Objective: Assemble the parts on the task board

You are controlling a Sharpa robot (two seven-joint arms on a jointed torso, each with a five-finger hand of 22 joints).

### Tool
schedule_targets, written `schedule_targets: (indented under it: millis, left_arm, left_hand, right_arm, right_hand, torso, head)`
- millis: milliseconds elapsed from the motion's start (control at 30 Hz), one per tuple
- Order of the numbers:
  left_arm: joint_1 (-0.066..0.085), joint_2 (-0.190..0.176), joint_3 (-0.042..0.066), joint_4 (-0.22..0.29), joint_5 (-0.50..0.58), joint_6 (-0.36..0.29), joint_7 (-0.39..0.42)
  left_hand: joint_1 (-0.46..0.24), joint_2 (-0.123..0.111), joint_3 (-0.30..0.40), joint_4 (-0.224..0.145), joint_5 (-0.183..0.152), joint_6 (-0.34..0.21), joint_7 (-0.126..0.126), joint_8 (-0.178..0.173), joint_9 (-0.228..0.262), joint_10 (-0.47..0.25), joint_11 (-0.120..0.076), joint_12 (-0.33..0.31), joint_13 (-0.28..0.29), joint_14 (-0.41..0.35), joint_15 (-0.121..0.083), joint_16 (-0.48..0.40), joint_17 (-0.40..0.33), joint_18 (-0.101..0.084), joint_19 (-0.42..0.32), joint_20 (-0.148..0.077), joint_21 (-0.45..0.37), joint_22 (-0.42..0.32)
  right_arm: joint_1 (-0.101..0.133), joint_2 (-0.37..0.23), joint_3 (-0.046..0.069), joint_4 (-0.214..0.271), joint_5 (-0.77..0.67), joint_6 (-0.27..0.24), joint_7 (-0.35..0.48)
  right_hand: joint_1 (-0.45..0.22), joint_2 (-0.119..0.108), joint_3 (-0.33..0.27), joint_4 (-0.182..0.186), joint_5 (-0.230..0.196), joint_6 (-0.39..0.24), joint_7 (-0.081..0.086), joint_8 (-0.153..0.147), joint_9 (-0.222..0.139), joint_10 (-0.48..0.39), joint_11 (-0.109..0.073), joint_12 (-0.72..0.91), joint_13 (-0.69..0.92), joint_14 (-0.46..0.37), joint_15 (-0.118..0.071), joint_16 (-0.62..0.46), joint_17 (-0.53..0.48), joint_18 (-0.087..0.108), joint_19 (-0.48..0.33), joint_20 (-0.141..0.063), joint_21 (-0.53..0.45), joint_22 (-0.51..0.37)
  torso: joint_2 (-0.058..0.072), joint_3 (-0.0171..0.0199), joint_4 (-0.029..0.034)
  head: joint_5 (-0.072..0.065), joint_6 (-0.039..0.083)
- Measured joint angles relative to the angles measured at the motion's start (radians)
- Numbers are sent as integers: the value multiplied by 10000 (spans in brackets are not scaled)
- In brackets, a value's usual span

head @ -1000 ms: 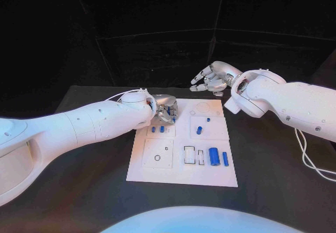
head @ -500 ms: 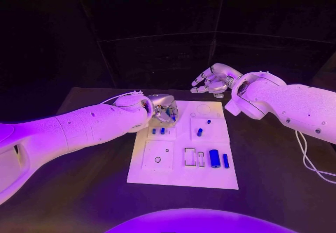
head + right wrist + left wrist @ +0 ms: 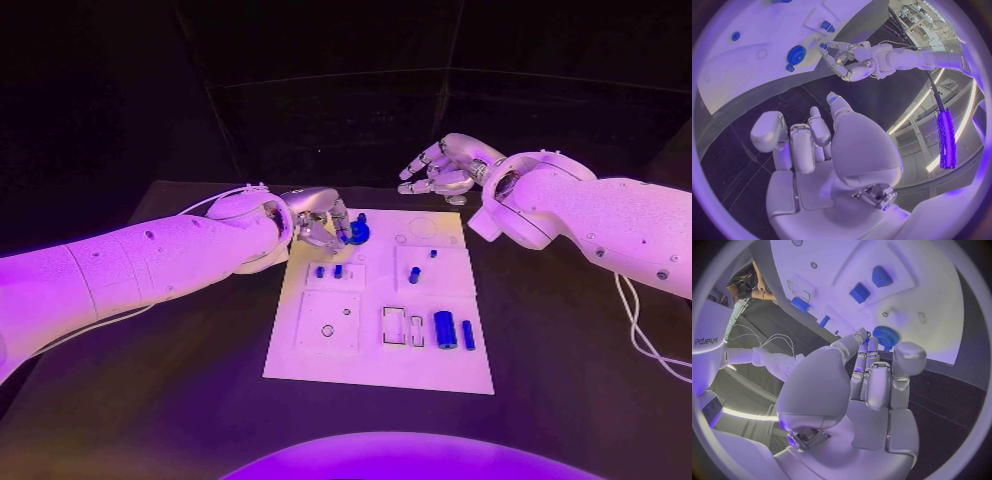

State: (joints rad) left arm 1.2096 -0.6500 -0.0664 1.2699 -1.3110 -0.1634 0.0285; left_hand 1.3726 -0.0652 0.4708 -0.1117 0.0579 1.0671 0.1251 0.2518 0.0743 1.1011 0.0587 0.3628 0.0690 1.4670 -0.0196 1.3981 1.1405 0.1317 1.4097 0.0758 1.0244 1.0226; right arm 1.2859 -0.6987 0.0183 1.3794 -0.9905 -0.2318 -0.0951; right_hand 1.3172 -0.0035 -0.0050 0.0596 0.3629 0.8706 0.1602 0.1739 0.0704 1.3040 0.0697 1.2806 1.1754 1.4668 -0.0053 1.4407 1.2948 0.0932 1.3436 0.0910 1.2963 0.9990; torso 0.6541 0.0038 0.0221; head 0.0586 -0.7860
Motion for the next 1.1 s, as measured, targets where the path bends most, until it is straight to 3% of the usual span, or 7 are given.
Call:
schedule_targets:
  millis: [267,1100]
  left_arm:
    - [-2,-183,-5,-64,171,261,-170]
    - [-54,47,-11,-453,275,884,-496]
  left_hand:
    - [0,0,0,0,0,0,0,-1,8,-1,1,0,0,0,0,0,-9,0,0,0,0,10]
    - [-88,-17,-2,0,0,-1,0,-38,4,-4,3,-48,-1,0,1,-1,-48,1,-2,2,-1,1]
  right_arm:
    - [0,4,0,-15,0,1,-2]
    - [-2,27,0,-35,0,10,-2]
  right_hand:
    - [0,0,0,0,0,0,0,0,0,0,0,0,0,0,0,0,0,0,0,0,0,0]
    - [0,0,0,0,0,0,0,0,0,0,0,0,0,0,0,0,0,0,0,0,0,0]
  torso:
    - [18,-4,-29]
    - [20,2,-46]
  head:
    - [49,-15]
    - [67,-66]
